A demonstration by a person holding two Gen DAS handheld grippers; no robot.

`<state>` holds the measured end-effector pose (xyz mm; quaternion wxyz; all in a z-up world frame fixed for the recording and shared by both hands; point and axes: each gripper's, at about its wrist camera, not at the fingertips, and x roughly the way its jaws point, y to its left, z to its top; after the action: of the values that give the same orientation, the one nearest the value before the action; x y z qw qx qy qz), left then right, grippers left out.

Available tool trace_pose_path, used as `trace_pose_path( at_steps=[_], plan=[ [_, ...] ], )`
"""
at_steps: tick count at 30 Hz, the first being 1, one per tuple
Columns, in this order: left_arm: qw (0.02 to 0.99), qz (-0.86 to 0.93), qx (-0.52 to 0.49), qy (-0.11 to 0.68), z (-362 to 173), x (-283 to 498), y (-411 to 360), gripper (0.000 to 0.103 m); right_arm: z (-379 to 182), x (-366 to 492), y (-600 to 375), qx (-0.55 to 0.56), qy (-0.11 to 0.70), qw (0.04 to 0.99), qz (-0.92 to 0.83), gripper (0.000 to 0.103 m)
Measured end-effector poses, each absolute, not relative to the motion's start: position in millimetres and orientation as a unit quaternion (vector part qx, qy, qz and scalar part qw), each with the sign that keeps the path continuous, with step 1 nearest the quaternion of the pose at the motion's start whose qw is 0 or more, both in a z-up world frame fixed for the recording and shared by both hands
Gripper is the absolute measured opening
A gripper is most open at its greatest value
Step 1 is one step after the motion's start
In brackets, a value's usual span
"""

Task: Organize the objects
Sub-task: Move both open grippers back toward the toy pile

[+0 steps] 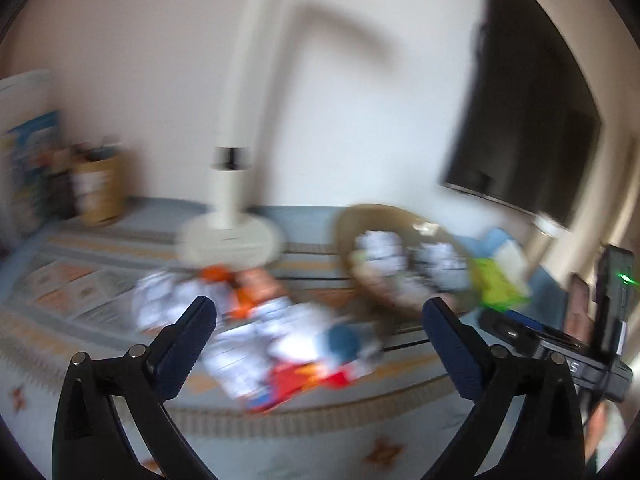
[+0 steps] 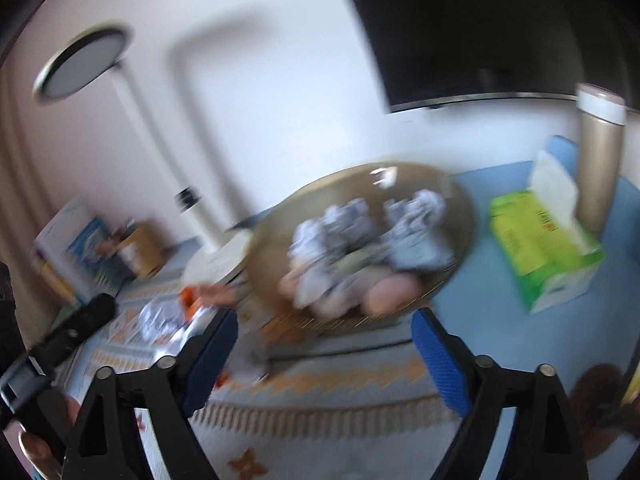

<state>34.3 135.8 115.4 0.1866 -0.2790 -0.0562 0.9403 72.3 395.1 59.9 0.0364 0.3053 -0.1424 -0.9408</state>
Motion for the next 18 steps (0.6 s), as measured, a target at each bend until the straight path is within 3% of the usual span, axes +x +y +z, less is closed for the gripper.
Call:
trace_pose_path(
  at_steps=[7, 12, 18],
  plan=[
    [0.038, 0.943, -0.327, -0.054, 57, 26, 64, 0.102, 18, 71, 360, 0.330, -0.111, 0.041, -0.937, 0.091],
    [0.042, 0.938, -0.332, -0.086, 37, 19, 58, 0.102, 2, 63, 359, 0.355, -0.110, 0.038, -0.928, 0.091],
    [0.040, 0.943, -0.329, -0.020, 36, 26, 83, 0.102, -4, 55, 364, 0.371, -0.130, 0.044, -0.918, 0.091]
  ],
)
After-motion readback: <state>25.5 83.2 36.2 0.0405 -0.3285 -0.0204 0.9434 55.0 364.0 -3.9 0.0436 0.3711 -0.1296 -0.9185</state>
